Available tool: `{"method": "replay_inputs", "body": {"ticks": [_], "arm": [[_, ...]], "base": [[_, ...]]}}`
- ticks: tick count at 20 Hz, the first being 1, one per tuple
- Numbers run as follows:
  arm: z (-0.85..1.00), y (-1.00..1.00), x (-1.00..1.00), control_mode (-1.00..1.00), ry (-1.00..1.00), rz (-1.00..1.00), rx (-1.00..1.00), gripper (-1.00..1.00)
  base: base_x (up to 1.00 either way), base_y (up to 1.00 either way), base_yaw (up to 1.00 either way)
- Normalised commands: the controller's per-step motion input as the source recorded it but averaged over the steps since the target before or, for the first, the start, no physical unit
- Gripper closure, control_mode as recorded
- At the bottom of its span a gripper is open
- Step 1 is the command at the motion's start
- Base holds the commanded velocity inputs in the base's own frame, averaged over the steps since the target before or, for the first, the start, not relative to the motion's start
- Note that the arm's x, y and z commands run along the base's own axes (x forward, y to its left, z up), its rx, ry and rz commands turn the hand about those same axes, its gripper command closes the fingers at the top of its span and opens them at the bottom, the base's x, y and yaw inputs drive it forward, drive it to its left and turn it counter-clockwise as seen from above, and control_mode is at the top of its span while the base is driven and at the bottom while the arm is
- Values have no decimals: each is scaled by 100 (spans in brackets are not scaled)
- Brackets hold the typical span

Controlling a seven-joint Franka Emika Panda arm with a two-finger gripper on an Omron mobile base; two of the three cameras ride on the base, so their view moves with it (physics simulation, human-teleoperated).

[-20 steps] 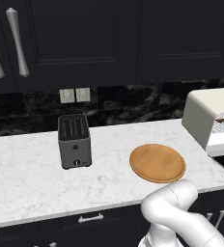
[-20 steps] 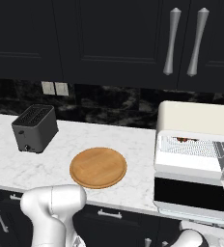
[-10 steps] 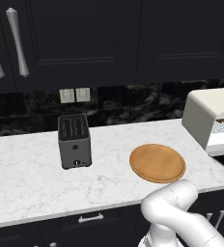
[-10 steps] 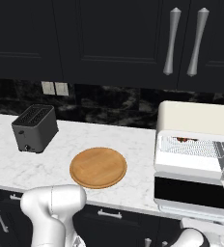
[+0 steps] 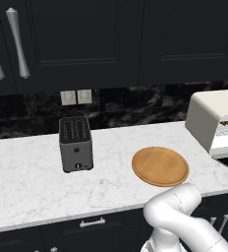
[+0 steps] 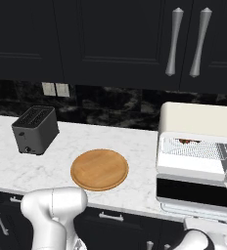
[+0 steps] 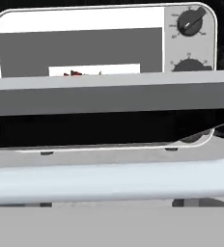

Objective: Pick up the kebab skewer and baguette bread, and place them inside the toaster oven. Close the toaster oven door and start by setting the timer.

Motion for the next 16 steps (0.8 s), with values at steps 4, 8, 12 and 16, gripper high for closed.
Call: {"method": "replay_inputs", "body": {"ticks": [4,8,12,16], "arm": [[54,0,16,-100,-8,0,0,-100],[58,0,20,-100,-7,0,0,-100],[59,1,23,-100,-6,0,0,-100],[56,2,23,-100,-3,0,0,-100]], "base": [[0,0,0],[0,0,0],[0,0,0],[0,0,0]]}}
